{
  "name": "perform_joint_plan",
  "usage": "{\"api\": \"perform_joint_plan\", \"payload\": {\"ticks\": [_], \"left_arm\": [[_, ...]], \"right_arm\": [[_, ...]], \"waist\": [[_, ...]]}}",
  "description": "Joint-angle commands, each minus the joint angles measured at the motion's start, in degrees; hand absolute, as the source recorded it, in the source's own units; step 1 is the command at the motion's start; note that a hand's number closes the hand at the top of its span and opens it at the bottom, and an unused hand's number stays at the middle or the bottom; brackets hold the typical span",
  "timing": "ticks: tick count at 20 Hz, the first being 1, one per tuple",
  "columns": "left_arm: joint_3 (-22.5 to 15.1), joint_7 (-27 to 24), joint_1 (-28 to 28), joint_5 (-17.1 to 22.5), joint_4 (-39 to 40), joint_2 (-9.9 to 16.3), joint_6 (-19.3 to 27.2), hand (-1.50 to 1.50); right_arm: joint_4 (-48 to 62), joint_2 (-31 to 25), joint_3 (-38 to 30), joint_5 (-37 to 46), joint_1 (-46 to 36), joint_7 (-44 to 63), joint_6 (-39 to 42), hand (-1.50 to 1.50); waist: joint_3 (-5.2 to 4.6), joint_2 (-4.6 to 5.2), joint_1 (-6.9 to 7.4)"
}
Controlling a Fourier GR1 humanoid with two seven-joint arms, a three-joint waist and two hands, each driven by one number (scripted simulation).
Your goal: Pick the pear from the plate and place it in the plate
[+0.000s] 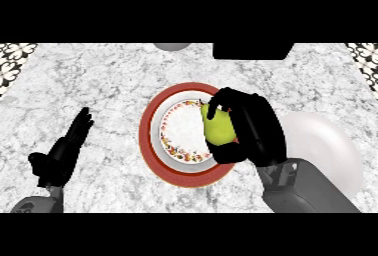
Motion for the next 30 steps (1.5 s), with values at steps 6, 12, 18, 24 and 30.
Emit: {"api": "perform_joint_plan", "payload": {"ticks": [6,12,18,24,30], "left_arm": [[1.7,-1.9,0.1,-0.4,2.6,1.1,-2.8,0.0],[-0.3,-0.1,-2.9,-3.5,2.6,-3.2,0.2,0.0],[2.0,4.9,-1.8,-1.0,-3.9,-1.2,-1.8,0.0],[1.5,1.0,0.3,-3.0,-0.8,-2.1,-1.5,0.0],[3.7,0.0,-0.2,-2.0,0.6,-1.1,-3.0,0.0]], "right_arm": [[20.9,15.0,-3.2,1.0,-3.8,-4.0,-14.6,1.5],[35.5,15.2,0.1,-4.6,-12.1,0.9,-20.2,-1.5],[32.4,15.3,-2.9,-12.4,-12.2,-3.0,-26.6,-1.5],[25.1,15.1,-13.0,-22.1,-6.1,-13.3,-29.1,-1.5],[15.9,9.6,-19.9,-37.0,7.8,-27.6,-20.3,-1.5]], "waist": [[0.05,0.25,0.38],[0.04,0.2,0.55],[0.09,0.06,0.5],[0.1,0.02,-0.51],[0.1,-0.06,-1.12]]}}
